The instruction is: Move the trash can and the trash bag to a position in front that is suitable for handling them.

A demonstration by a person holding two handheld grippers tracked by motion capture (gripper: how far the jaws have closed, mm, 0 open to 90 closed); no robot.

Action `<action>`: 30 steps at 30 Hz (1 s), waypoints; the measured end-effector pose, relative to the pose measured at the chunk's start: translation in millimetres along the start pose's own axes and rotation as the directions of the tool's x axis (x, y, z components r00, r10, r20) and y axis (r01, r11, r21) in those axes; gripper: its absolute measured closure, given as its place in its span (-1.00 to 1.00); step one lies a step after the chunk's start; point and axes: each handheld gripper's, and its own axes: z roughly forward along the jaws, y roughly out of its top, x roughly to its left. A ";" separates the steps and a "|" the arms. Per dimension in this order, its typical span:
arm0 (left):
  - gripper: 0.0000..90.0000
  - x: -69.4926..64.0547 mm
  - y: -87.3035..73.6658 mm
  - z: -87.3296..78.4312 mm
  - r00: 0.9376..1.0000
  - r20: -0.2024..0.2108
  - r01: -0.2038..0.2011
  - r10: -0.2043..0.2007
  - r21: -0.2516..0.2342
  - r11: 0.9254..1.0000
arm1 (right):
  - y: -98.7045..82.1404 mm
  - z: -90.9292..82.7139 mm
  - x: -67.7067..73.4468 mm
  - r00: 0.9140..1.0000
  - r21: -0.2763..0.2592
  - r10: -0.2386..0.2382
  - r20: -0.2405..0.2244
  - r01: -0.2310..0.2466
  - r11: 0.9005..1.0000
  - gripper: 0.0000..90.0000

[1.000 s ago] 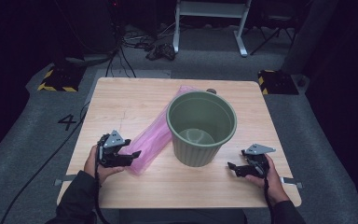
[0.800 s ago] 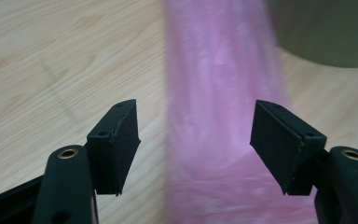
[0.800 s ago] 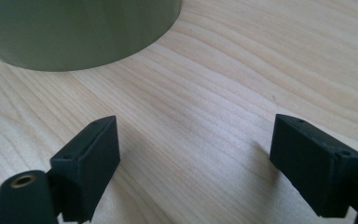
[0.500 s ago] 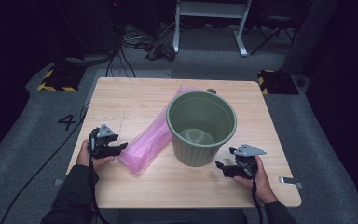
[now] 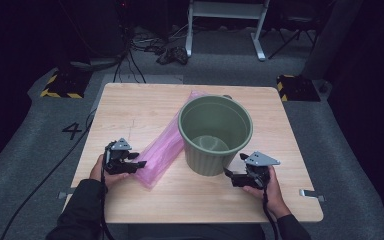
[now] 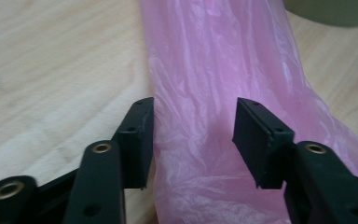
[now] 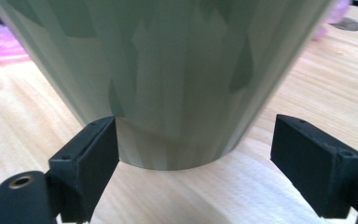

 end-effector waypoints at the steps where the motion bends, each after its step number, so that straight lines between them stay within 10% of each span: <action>1: 0.19 -1.5 0.8 1.0 1.000 0.002 -0.006 0.006 0.007 1.000 | 0.4 0.2 -3.2 1.000 0.002 0.001 -0.003 -0.001 1.000 -0.66; 16: 0.63 -52.1 10.7 21.9 0.984 0.052 -0.171 0.169 0.033 0.985 | -6.1 -2.1 -30.1 0.998 0.031 0.012 0.054 -0.014 0.999 -0.57; 30: 0.58 -112.9 18.8 42.9 0.935 0.165 -0.321 0.314 0.018 0.947 | -36.0 -24.8 -73.7 0.985 0.098 0.055 0.161 -0.071 0.993 -0.58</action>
